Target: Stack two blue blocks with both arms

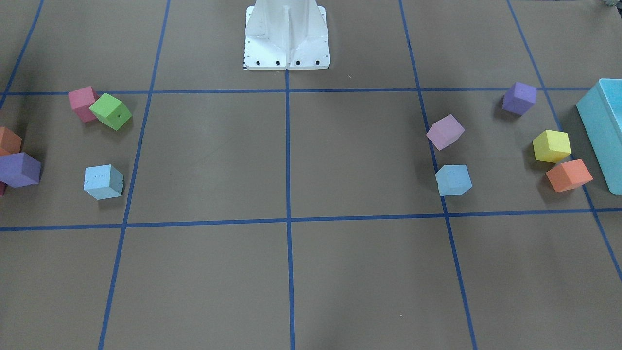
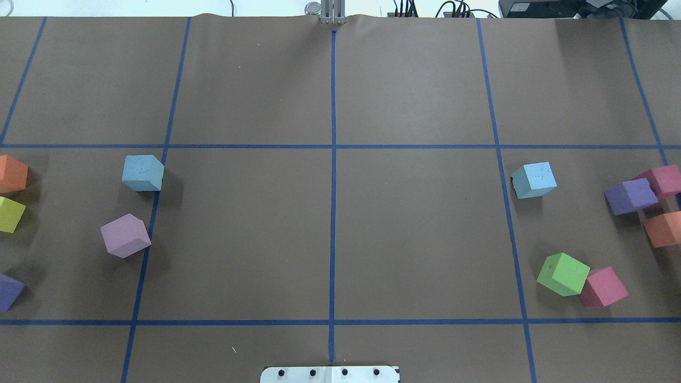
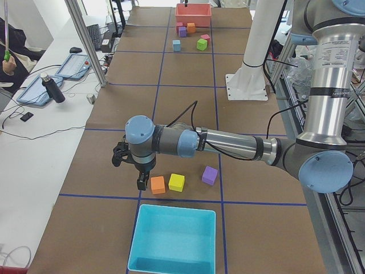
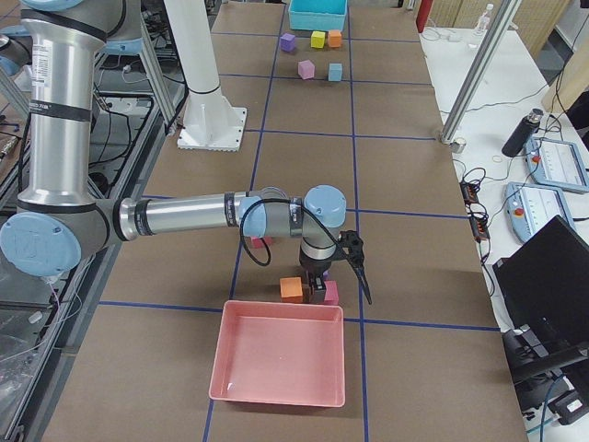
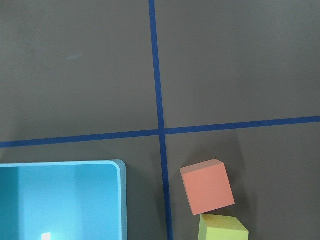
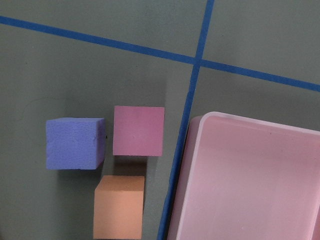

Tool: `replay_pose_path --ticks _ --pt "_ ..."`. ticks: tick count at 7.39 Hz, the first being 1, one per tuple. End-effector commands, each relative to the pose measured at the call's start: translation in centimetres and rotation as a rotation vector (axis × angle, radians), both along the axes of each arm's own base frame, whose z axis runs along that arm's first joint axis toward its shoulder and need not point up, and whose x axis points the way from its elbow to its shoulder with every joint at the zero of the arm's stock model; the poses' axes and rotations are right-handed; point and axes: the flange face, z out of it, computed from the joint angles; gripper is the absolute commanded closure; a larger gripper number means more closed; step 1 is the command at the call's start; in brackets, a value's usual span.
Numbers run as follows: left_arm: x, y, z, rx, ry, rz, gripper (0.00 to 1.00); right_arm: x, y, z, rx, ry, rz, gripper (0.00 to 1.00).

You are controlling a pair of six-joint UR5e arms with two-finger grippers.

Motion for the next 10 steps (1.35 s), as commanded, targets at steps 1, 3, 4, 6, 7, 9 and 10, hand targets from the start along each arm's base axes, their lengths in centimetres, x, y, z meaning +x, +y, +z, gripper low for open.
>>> replay_pose_path --ticks 1,3,4,6,7,9,10 --pt "0.0 0.0 -0.1 0.004 0.0 0.001 0.02 0.0 0.0 0.0 0.0 0.0 0.0 0.0" --pt "0.0 -0.1 -0.3 0.007 0.0 -0.001 0.02 0.0 -0.1 -0.1 0.002 0.0 0.0 0.0" --pt "0.0 -0.1 -1.2 0.027 0.0 0.001 0.02 -0.1 -0.1 -0.1 0.002 0.0 -0.001 0.0" --pt "0.0 0.2 -5.3 0.106 -0.007 -0.001 0.02 -0.1 -0.2 -0.4 0.008 -0.002 -0.001 0.0" --pt "0.0 0.3 -4.9 0.096 -0.004 0.0 0.02 -0.3 -0.7 -0.9 0.012 -0.019 0.0 0.0" --pt "0.0 0.4 -4.5 0.091 -0.004 0.0 0.02 -4.7 -2.3 -3.0 -0.01 -0.055 0.056 0.0" --pt "0.0 0.4 -4.2 0.087 -0.004 0.0 0.02 -8.9 -2.7 -4.4 0.001 -0.082 0.101 0.0"
